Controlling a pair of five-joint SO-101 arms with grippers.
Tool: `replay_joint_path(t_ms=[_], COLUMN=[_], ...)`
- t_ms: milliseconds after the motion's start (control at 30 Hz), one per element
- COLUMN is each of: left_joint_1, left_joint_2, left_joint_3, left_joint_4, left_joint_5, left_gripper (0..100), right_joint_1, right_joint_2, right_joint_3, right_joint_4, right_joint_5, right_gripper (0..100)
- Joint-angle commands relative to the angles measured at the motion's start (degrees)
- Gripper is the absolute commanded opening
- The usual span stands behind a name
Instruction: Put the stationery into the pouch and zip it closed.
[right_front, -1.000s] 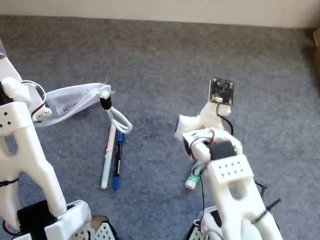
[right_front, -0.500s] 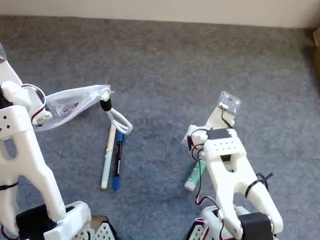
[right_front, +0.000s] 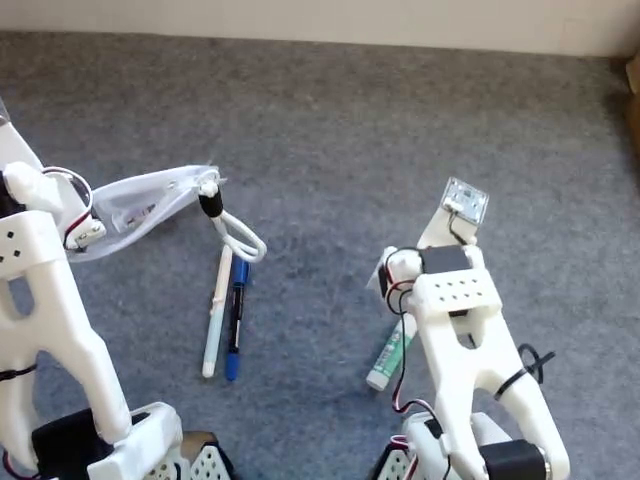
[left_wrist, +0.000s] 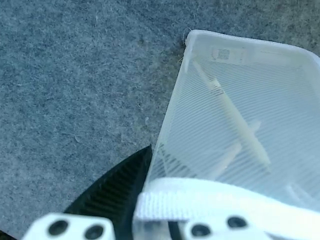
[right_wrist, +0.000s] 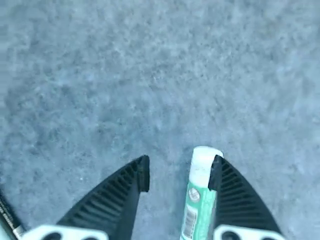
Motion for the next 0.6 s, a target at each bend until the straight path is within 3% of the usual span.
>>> replay_joint_path(t_ms=[0, 200, 433, 567], left_joint_1=[0.0, 0.0, 0.0, 0.0], left_joint_2=[1.2, 1.2, 1.3, 1.4], left_joint_3=[0.7, 0.8, 1.5, 1.5], left_joint_4=[-0.2, -0.2, 0.1, 0.1], left_joint_5=[0.9, 0.9, 0.9, 0.9], left_gripper=[1, 1, 1, 1], right_joint_1=[0.4, 0.4, 0.4, 0.4], right_joint_2=[-2.3, -2.2, -2.2, -2.2], right_joint_3=[-5.5, -1.4, 10.1, 13.6], right_joint_4=[4.0, 3.5, -9.5, -12.0], right_joint_5=[-3.1, -3.1, -3.0, -1.0], right_gripper=[19.0, 19.0, 19.0, 19.0])
